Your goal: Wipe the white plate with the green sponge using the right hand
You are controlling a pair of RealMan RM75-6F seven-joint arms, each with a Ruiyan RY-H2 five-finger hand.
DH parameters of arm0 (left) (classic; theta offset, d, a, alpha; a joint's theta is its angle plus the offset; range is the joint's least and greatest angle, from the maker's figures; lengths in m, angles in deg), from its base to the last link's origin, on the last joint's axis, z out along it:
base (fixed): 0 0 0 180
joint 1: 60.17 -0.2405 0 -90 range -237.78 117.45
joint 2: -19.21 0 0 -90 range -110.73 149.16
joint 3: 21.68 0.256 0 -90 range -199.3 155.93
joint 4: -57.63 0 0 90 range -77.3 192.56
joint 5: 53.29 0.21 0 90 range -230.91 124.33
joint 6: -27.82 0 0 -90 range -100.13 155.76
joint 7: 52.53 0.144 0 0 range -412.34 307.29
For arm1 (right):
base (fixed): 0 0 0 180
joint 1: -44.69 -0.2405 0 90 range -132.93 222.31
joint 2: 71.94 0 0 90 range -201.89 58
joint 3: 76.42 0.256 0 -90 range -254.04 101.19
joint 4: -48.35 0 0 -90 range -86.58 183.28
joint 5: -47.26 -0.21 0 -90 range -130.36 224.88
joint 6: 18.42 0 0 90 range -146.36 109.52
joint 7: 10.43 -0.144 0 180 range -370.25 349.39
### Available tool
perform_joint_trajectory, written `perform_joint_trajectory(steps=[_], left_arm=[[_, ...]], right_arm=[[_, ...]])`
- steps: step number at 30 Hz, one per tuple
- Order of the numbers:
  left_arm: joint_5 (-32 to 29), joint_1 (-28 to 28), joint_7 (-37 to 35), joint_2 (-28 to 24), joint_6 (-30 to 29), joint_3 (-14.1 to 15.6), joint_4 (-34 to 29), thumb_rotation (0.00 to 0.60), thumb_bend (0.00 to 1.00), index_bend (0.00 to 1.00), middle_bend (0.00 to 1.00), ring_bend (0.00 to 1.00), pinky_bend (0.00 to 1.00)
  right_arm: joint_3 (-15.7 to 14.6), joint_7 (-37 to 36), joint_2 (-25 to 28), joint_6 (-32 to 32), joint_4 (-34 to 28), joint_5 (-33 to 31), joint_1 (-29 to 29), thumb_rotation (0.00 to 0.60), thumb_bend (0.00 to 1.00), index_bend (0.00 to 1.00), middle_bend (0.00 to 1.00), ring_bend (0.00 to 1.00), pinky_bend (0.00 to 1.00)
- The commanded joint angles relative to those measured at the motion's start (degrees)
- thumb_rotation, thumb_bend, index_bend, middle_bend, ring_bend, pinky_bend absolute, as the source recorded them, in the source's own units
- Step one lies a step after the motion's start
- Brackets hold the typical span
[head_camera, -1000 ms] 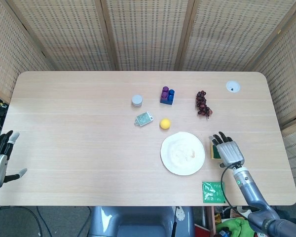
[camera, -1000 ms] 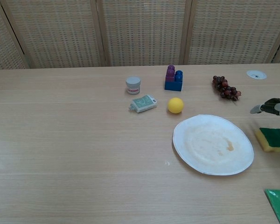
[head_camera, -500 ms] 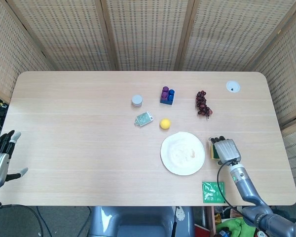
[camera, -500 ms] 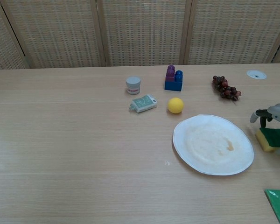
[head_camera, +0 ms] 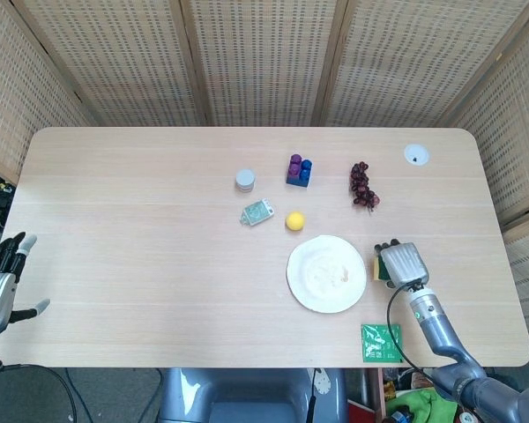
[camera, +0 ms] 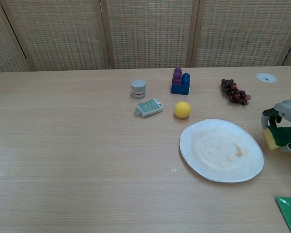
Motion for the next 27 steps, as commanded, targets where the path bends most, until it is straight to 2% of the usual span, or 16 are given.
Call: perform_joint_trajectory(steps=[1, 7, 15, 21, 27], left_arm=[[-0.05, 0.02, -0.13, -0.05, 0.06, 0.01, -0.01, 0.600, 0.00, 0.00, 0.00, 0.00, 0.00], [-0.23, 0.15, -0.60, -0.26, 0.23, -0.10, -0.10, 0.600, 0.00, 0.00, 0.00, 0.00, 0.00], [-0.37, 0.33, -0.83, -0.33, 0.55, -0.09, -0.07, 0.600, 0.00, 0.00, 0.00, 0.00, 0.00], [-1.08, 0.59, -0.94, -0.32, 1.27, -0.20, 0.07, 0.600, 0.00, 0.00, 0.00, 0.00, 0.00], [-1.42, 0.70, -0.83, -0.30, 1.46, -0.27, 0.08, 0.600, 0.00, 0.00, 0.00, 0.00, 0.00]], right_arm=[[0.56, -1.43, 3.28, -2.77, -6.24, 1.47, -0.20, 0.600, 0.16, 0.40, 0.47, 0.36, 0.62], [1.00, -8.63, 9.64, -2.96, -19.56, 3.69, -1.46, 0.600, 0.16, 0.41, 0.47, 0.37, 0.62], [0.57, -16.20, 12.98, 2.24, -28.25, 4.83, -4.81, 0.600, 0.16, 0.42, 0.49, 0.38, 0.62], [0.87, -20.01, 10.07, 4.17, -25.76, 4.55, -6.89, 0.600, 0.17, 0.42, 0.49, 0.38, 0.62], [0.96, -24.41, 4.13, 3.61, -17.35, 3.74, -7.35, 0.600, 0.17, 0.42, 0.49, 0.39, 0.62]])
